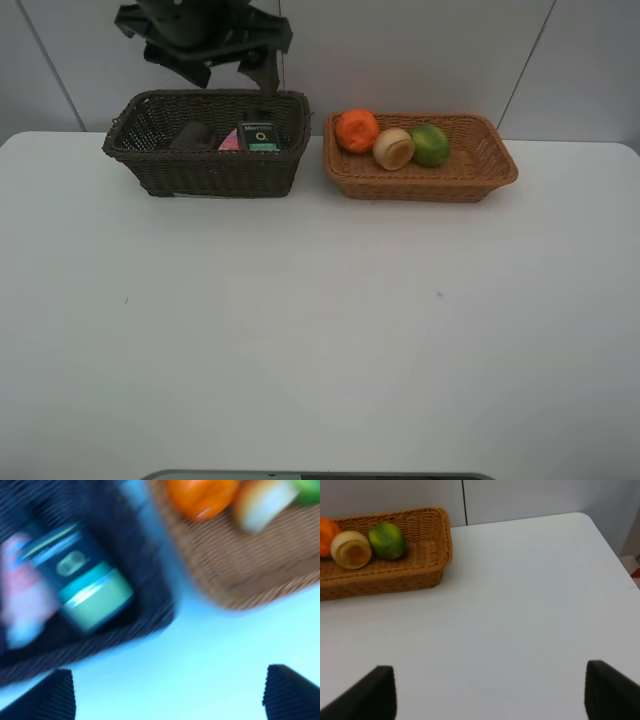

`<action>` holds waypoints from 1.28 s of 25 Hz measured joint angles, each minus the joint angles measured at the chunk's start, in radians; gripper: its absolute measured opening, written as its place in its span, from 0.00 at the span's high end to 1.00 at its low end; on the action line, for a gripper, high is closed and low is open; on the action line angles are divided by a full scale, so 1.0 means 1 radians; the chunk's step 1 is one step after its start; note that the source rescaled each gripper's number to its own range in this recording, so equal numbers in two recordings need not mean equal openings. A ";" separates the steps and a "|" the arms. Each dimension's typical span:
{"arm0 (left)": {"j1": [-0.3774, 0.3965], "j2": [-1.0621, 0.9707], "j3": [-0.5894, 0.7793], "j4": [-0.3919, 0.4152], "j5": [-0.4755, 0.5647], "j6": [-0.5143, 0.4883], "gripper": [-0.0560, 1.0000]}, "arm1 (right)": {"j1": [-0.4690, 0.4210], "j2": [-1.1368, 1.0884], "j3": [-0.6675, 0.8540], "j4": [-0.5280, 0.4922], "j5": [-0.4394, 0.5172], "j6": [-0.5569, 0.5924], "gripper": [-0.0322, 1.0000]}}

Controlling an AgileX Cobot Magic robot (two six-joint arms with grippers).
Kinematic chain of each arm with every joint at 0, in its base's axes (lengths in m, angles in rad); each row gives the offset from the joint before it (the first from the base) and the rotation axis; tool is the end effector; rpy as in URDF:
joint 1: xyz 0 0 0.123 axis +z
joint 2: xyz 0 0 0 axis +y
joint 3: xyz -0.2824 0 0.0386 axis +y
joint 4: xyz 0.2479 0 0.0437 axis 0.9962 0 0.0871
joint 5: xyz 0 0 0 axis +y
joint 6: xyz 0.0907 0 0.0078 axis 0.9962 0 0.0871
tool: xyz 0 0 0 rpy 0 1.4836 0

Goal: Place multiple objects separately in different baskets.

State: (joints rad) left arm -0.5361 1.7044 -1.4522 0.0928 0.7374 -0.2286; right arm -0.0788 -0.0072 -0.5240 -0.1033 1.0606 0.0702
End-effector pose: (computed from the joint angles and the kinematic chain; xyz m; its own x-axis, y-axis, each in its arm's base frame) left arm 0.3323 -0.1908 0.3069 -0.7408 0.2554 -0.6213 0.3632 0.9303 -0.0507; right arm -0.0097 -0.0075 0.2841 -0.4213 0.0529 -0.9054 0.1679 0.9856 -0.0206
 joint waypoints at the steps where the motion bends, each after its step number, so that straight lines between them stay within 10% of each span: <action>1: 0.017 -0.068 0.077 0.001 0.001 0.000 0.12 | 0.000 0.000 0.000 0.000 0.000 0.000 0.23; 14: 0.041 -0.888 0.583 0.007 0.196 -0.028 0.12 | 0.000 0.000 0.000 0.000 0.000 0.000 0.23; 32: 0.041 -1.507 0.762 -0.039 0.430 0.086 0.12 | 0.000 0.000 0.000 0.000 0.000 0.000 0.23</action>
State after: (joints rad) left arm -0.4956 0.1972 -0.6903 0.0542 1.1669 -0.1431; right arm -0.0788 -0.0072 -0.5240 -0.1033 1.0606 0.0702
